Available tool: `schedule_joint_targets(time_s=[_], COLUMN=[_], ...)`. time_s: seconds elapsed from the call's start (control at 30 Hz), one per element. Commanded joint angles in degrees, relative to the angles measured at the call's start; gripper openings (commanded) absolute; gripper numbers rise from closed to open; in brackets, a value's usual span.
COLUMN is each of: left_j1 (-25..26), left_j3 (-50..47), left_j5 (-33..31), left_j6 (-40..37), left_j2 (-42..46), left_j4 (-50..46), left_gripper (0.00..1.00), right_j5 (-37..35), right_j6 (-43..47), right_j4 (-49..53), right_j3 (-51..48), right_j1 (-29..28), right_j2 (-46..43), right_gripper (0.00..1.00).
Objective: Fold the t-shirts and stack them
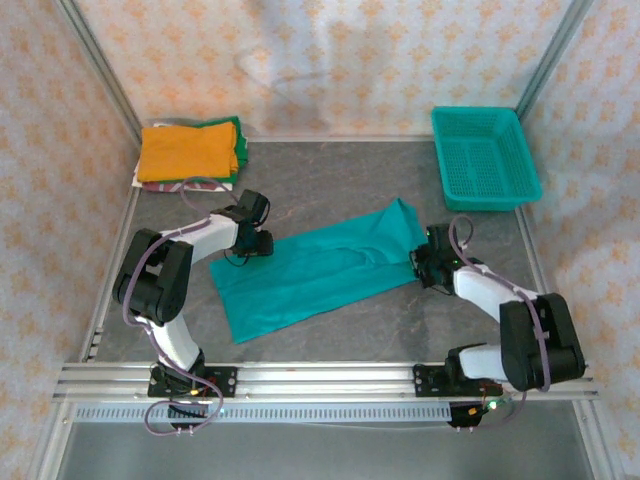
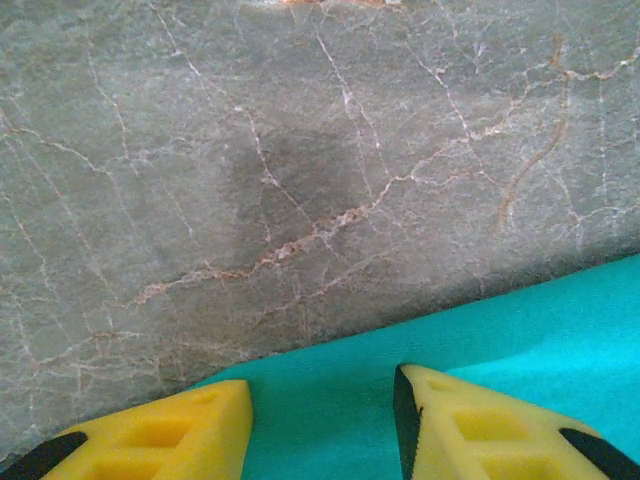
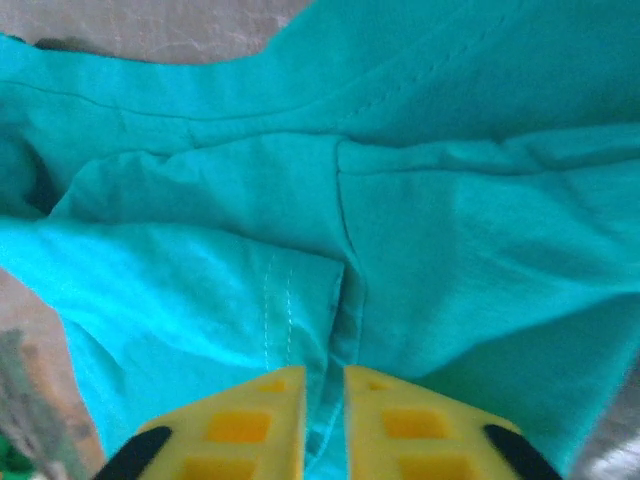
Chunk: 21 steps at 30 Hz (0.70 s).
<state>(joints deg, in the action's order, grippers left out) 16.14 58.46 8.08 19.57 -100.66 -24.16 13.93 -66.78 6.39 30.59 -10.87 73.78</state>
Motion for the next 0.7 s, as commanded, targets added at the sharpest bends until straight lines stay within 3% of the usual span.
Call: schedule_joint_targets(time_s=[0.0,0.1,0.17,0.3,0.4,0.5,0.67], left_j1=[-0.1,-0.2,-0.6,-0.8,-1.8,-3.8,-6.4], left_j3=[0.8,0.1,-0.7,-1.3,-2.9,-5.2,-7.8], left_j5=[-1.4,-0.8,0.2,0.5,1.6,3.2,4.5], left_j6=[0.6,1.5,2.3,2.9,4.2,5.7,6.0], left_j2=[-2.0,-1.4,-0.9,-0.9,-0.7,-0.3,-0.2], left_j4=[-0.5,0.4,1.5,2.1,3.7,5.4,6.2], left_gripper=[0.43,0.43,0.43,0.43,0.43,0.43,0.43], right_j5=[-10.7,-19.0,-17.3,-8.6,-5.8,-6.4,-13.9], right_j6=[6.2,12.9,21.5,34.4,37.5,38.2,37.4], right_j4=[9.8,12.9,11.5,16.5,22.5,23.1,26.9], right_j3=[4.3,7.9,12.8,28.1,38.1,43.0,48.9], right_j1=[-2.0,-3.7,-4.2,-6.8,-8.1,-9.0,-8.5], right_j2=[-7.1,-12.8,-10.7,4.3,16.5,24.5,34.4], right_gripper=[0.22,0.3,0.29,0.19,0.15,0.14,0.13])
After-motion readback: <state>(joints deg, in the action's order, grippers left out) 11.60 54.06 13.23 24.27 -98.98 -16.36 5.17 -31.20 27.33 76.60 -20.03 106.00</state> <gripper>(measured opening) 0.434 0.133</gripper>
